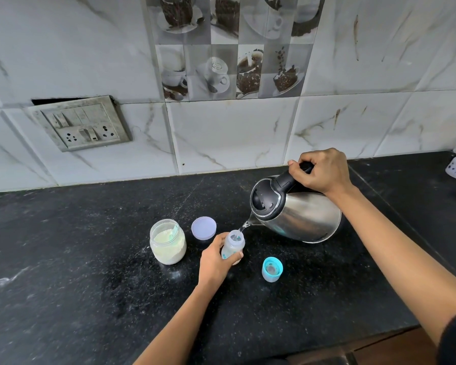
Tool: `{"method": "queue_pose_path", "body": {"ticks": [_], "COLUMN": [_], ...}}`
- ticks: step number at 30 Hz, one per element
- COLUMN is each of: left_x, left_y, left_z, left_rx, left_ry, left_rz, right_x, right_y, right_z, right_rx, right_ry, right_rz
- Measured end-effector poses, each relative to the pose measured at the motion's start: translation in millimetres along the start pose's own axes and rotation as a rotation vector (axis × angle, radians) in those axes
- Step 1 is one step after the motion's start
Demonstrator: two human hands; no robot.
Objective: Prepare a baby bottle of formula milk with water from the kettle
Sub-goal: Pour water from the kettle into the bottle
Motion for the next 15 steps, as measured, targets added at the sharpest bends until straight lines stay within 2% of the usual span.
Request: {"method": "queue_pose_path", "body": {"ticks": [15], "left_x": [1.9], "left_y": [6.6], "left_z": [-7.7], "left_rx": [0.01], "left_ry": [-0.019], "left_rz": [-0.002], "right_x": [6.1], "right_y": [-0.6], "right_z": [-3.6], "right_rx": [0.017], "right_ry": [0.021], "right_rz": [-0.022]}}
Point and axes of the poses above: each hand's wrist, its own y-axis towards the middle knuckle, its own x-axis out of the palm, z = x × y, the point moved 4 cm from there along y, towards the middle knuckle, and after that the axes turned 13 degrees about -x, right-handed, at the moved point
